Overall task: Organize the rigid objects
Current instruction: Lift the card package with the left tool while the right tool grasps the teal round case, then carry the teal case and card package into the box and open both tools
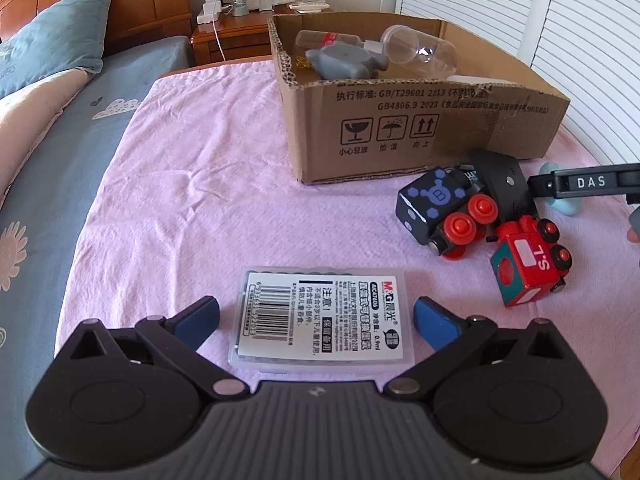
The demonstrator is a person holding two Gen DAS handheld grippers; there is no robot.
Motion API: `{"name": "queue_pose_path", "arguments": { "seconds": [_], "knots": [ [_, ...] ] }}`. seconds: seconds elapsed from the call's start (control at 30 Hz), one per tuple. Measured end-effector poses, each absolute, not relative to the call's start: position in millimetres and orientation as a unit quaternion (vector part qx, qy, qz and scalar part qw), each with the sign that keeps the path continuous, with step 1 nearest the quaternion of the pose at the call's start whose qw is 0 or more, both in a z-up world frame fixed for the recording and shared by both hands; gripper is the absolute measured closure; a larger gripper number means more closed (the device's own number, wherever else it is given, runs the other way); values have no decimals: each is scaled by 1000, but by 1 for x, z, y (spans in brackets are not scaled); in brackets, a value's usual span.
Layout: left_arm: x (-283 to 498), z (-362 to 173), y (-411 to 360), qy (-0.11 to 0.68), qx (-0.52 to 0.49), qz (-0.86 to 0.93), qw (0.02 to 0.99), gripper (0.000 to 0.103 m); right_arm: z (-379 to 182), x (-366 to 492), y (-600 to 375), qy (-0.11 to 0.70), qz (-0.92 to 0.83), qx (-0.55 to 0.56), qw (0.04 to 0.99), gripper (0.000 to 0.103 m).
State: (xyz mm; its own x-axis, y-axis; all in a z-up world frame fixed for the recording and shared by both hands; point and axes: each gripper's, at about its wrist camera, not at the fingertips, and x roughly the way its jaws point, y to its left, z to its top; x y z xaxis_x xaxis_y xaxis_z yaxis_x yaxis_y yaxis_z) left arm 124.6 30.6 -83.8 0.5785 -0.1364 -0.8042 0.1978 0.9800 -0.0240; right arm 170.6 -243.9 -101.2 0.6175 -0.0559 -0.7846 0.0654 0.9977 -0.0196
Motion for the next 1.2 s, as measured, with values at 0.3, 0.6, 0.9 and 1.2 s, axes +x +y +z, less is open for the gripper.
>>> {"name": "queue_pose_path", "arguments": {
  "seconds": [0.3, 0.6, 0.9, 1.2],
  "knots": [
    [118, -85, 34, 440, 34, -98, 892, 0, -101, 143, -271, 434, -54, 11, 899, 0],
    [115, -85, 36, 435, 32, -95, 895, 0, -98, 143, -262, 413, -14, -6, 911, 22],
    [115, -84, 35, 440, 30, -96, 892, 2, -93, 142, -252, 407, 4, -16, 913, 41],
    [123, -83, 35, 444, 34, -105, 889, 4, -92, 144, -254, 412, 18, -21, 911, 40]
  ]
}}
